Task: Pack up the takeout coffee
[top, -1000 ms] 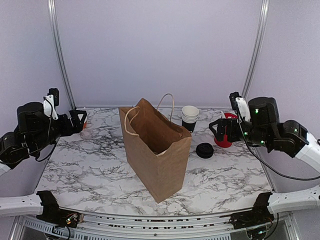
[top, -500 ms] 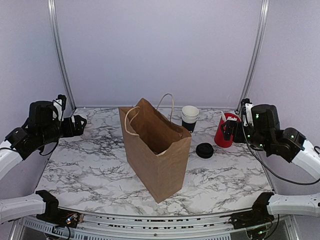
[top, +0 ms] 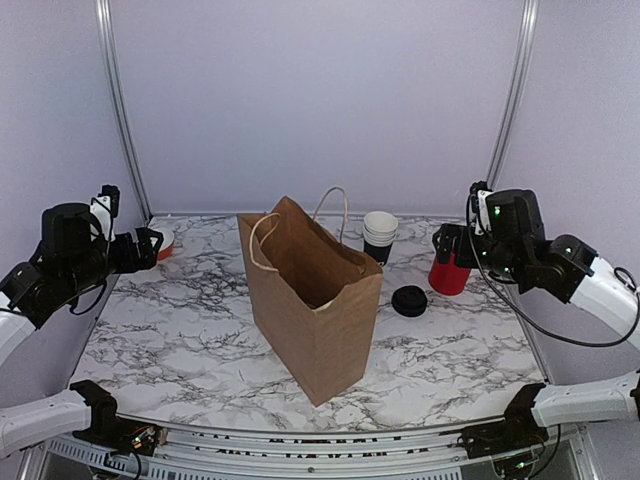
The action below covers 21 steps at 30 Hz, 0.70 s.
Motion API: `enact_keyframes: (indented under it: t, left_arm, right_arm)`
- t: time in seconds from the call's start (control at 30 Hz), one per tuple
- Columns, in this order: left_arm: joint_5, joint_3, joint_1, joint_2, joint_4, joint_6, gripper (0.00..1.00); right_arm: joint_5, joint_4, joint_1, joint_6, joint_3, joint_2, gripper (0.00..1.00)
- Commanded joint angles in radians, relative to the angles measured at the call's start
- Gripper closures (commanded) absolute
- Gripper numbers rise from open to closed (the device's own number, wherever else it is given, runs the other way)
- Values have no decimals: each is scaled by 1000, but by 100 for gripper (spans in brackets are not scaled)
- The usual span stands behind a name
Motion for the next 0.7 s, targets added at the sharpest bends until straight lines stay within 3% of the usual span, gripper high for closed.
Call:
enact_keyframes:
  t: [0.0, 0.23, 0.43, 0.67]
  left_arm:
    - [61, 18, 4, 9, 11, -4, 1]
    - [101, 127, 3, 123, 4, -11, 1]
    - [66, 120, 5, 143, 32, -1, 1]
    - [-1, 34, 6, 56, 64, 27, 1]
  right_arm:
    - [-33, 21, -41, -31, 71, 41, 0]
    - [-123, 39, -157, -86, 104, 59, 0]
    - [-177, 42, -264, -144, 167, 89, 2]
    - [-395, 8, -447, -199, 208, 222, 21]
